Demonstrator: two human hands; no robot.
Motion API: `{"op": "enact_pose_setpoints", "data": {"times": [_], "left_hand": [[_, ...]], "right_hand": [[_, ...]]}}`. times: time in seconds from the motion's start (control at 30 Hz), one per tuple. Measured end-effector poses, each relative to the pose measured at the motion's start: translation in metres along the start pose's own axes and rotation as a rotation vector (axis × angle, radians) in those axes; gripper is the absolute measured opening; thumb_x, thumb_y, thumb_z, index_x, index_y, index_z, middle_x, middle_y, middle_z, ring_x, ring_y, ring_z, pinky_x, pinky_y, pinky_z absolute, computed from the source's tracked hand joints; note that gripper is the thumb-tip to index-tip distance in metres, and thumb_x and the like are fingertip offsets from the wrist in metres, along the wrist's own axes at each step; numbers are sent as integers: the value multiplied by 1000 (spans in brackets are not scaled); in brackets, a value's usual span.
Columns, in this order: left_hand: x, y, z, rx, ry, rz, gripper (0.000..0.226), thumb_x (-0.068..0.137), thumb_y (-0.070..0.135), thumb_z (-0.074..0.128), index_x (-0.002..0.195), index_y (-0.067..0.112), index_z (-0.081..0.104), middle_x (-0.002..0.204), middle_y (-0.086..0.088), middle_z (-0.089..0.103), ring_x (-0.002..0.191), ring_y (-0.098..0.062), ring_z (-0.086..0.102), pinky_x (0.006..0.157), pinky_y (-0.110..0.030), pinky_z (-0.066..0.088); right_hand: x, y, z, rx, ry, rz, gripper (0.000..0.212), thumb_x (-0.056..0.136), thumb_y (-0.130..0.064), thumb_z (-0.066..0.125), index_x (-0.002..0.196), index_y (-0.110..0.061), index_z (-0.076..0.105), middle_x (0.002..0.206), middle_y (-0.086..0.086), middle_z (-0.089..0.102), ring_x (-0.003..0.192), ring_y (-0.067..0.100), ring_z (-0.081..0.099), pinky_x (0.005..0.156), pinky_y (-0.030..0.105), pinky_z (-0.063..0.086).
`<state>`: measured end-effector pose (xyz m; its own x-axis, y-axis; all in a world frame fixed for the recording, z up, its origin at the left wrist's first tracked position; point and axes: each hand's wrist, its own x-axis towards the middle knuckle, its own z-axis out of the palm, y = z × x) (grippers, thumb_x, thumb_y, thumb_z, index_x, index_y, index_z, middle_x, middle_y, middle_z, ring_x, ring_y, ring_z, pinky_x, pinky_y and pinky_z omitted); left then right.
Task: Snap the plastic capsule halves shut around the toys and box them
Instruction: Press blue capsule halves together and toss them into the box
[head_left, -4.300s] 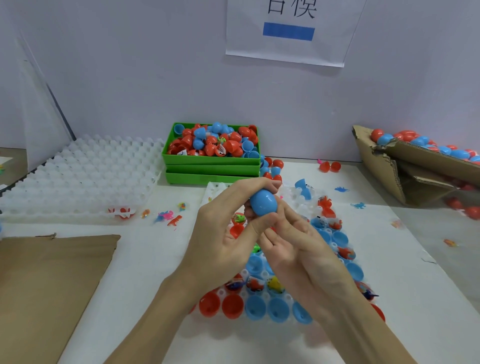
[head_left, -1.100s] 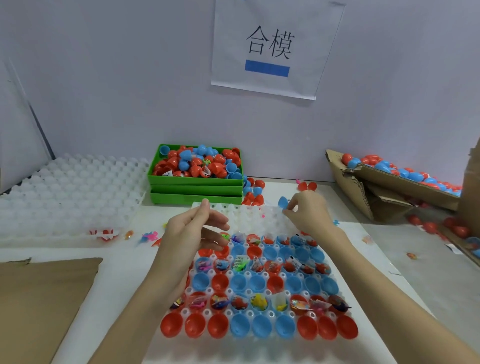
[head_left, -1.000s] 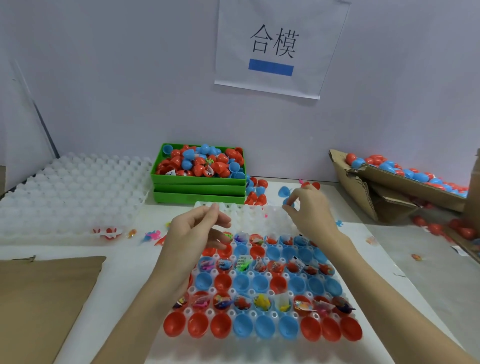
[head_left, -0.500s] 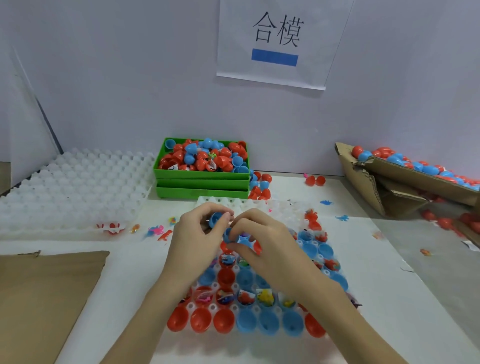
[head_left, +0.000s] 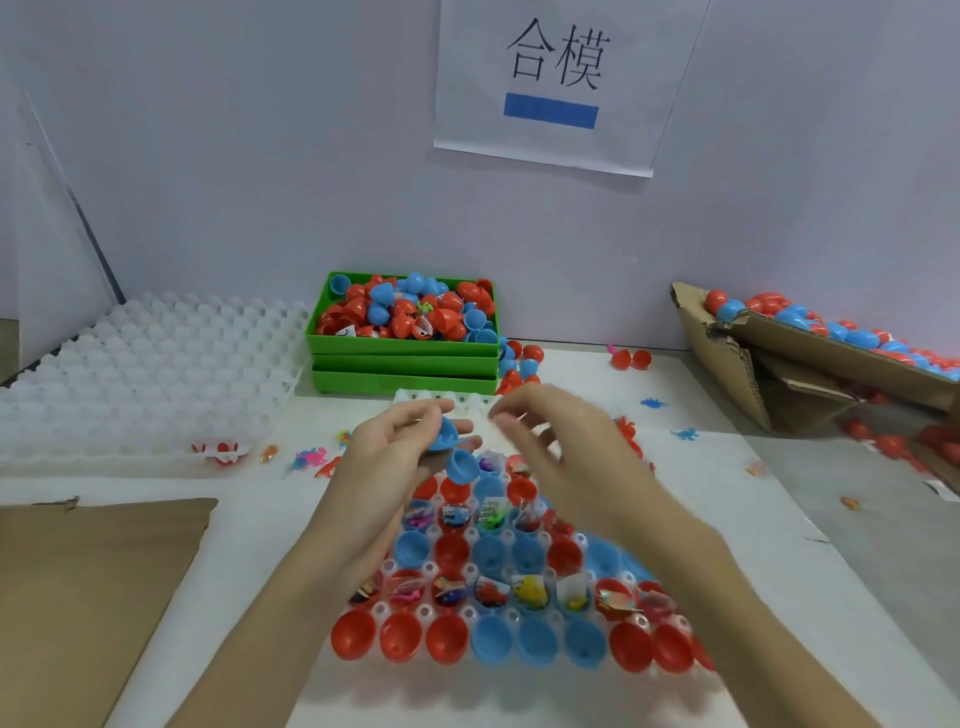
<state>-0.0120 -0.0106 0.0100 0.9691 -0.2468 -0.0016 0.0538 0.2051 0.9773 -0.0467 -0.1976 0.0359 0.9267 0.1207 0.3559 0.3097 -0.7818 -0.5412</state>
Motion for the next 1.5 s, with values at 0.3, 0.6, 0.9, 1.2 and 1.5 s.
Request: {"op": "enact_pose_setpoints", "data": {"times": [0.3,0.6,0.9,1.2,1.5], "left_hand": [[1,3,-3,-75,50,-38,23,108,16,53,112,1,70,107,-14,79,100,-27,78,92,-35,57],[-2,5,-2,-25,24,-29,22,108,16,54,110,3,71,104,-11,80,97,-24,79,83,-25,63],[-2,5,-3,-1,43,-30,24,109,20,53,110,6,73,104,-8,80,96,-22,79,82,-25,63],[-2,3,-3,18,12,-56,32,111,26,49,108,6,73,101,-6,80,94,-26,80,94,-41,58],[-2,1,-2,21,22,-39,32,110,28,50,105,12,77,107,-6,79,102,-22,78,100,-40,54]], "right_hand": [[77,113,-49,-474,-303,322,31,99,-8,66,130,-8,71,127,10,72,102,21,68,93,26,54],[90,135,-41,-512,-276,320,22,94,-18,74,112,-5,77,104,9,75,81,17,66,75,20,53],[110,154,-35,-495,-113,269,20,94,-11,74,114,-12,75,117,12,70,77,15,63,80,28,58],[128,152,-17,-799,-409,198,21,94,-1,69,113,-7,76,112,10,71,93,25,68,95,32,57],[120,124,-18,-398,-41,274,13,92,-13,76,102,-7,70,99,12,74,71,13,64,66,21,55]]}}
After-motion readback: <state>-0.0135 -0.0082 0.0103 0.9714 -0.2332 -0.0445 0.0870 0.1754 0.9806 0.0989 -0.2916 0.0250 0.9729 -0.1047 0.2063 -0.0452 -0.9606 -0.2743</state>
